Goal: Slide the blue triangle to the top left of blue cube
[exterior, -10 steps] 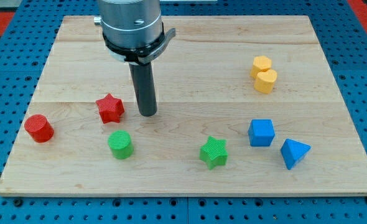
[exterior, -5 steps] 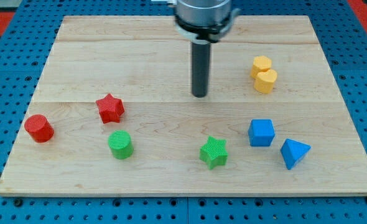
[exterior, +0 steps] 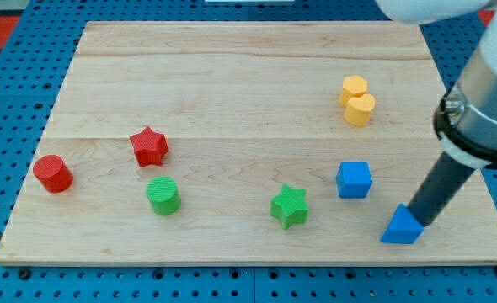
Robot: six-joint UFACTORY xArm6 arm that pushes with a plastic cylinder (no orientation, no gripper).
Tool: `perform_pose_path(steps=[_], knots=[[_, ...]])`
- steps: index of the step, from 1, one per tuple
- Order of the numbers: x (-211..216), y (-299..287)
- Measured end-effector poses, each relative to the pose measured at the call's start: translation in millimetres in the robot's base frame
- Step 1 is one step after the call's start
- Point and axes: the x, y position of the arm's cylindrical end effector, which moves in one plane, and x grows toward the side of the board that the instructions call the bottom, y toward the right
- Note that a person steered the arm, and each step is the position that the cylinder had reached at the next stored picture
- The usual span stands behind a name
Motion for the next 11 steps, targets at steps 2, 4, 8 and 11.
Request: perform_pose_path(steps=[2,4,8,11], knots=[[30.3,43.5],[33.7,-38.9],[-31.1,-45.9],[8.0,-72.9]])
